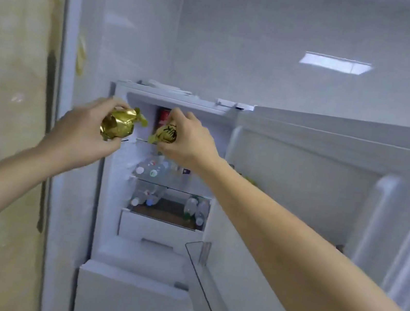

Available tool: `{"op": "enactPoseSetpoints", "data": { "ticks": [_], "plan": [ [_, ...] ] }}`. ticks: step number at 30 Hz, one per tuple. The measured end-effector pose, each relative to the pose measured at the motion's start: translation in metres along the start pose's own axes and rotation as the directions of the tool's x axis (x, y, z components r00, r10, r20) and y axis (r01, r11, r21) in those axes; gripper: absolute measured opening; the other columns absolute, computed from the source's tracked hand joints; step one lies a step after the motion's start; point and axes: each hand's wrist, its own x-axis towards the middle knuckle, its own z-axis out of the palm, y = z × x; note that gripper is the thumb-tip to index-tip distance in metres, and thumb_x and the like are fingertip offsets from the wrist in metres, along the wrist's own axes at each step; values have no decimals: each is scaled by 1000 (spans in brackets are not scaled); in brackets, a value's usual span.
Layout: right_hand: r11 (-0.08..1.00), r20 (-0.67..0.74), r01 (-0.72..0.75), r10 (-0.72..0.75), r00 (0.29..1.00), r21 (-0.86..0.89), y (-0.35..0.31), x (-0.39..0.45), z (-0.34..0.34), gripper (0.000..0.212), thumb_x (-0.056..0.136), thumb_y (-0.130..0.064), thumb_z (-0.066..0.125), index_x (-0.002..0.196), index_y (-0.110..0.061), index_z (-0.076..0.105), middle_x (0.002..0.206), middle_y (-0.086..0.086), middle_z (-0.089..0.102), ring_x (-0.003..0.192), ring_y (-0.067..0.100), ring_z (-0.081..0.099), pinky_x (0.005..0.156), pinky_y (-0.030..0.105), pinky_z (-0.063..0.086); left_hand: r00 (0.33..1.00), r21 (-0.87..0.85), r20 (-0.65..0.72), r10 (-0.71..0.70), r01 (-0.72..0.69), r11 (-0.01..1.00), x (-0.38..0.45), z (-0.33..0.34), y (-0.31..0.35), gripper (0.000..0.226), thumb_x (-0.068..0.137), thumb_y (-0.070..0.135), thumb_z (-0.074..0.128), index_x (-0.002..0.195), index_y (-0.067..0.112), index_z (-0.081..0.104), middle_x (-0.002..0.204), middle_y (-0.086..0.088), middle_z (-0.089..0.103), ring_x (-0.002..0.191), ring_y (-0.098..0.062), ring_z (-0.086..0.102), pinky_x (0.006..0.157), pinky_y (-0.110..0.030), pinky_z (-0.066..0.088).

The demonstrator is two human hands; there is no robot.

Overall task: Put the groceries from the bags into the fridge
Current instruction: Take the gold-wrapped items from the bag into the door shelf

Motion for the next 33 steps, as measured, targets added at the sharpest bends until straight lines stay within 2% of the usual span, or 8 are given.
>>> {"op": "enactPoseSetpoints", "data": {
  "ticks": [3, 6, 10, 13, 19, 24, 28, 33],
  "plan": [
    [988, -40, -122, 119, 992, -96, 23, 2, -44, 41, 79, -40, 66, 111, -21, 49, 109, 4, 56, 94, 35, 58, 78, 43, 52, 993, -139, 12, 115, -113, 984, 45, 29, 23, 59, 75, 8, 77, 125, 32, 57, 111, 5, 64, 96, -23, 62, 86, -40, 53],
    [953, -43, -256, 252, 967, -160, 38, -17, -82, 38, 82, -35, 66, 112, -17, 50, 101, 5, 58, 91, 33, 57, 70, 39, 46, 975, -265, 29, 221, -206, 942, 74, 59, 57, 58, 75, 7, 77, 125, 28, 58, 109, 5, 59, 96, -22, 60, 81, -36, 51],
    [888, -37, -399, 402, 915, -229, 57, -59, -109, 38, 78, -33, 68, 107, -16, 52, 91, 7, 65, 80, 31, 65, 74, 41, 58, 917, -395, 168, 363, -275, 877, 82, 102, 104, 57, 75, 9, 71, 124, 34, 58, 112, 5, 61, 98, -17, 60, 84, -38, 55],
    [828, -2, -483, 503, 864, -283, 64, -86, -117, 35, 79, -33, 68, 107, -18, 53, 95, 7, 64, 83, 30, 64, 68, 38, 56, 859, -475, 251, 446, -292, 830, 75, 132, 134, 59, 70, 16, 66, 123, 40, 58, 114, 6, 63, 103, -20, 61, 88, -45, 56],
    [704, 71, -589, 664, 745, -397, 70, -123, -119, 25, 85, -30, 66, 101, -15, 56, 92, 7, 62, 76, 22, 56, 55, 29, 40, 751, -497, 421, 508, -278, 822, 59, 171, 166, 59, 68, 20, 66, 121, 45, 58, 113, 8, 66, 102, -22, 63, 86, -44, 57],
    [662, 58, -598, 691, 721, -452, 76, -144, -115, 27, 81, -35, 69, 100, -17, 71, 91, 7, 69, 86, 29, 66, 70, 35, 58, 658, -481, 546, 518, -260, 838, 53, 185, 175, 62, 74, 23, 63, 134, 37, 62, 121, 2, 70, 102, -23, 67, 85, -40, 61],
    [662, 97, -587, 698, 710, -466, 67, -139, -120, 40, 87, -57, 69, 102, -20, 74, 93, 4, 71, 86, 24, 68, 79, 38, 61, 668, -492, 541, 512, -242, 836, 55, 183, 168, 59, 87, 34, 75, 143, 31, 56, 125, -1, 68, 108, -19, 65, 94, -39, 58],
    [746, -110, -531, 537, 837, -401, 42, -106, -120, 31, 92, -50, 64, 101, -21, 72, 98, 2, 73, 88, 26, 68, 81, 40, 59, 826, -373, 388, 410, -266, 889, 66, 154, 127, 45, 90, 47, 66, 133, 38, 59, 116, 9, 66, 109, -17, 62, 94, -43, 55]
  ]
}}
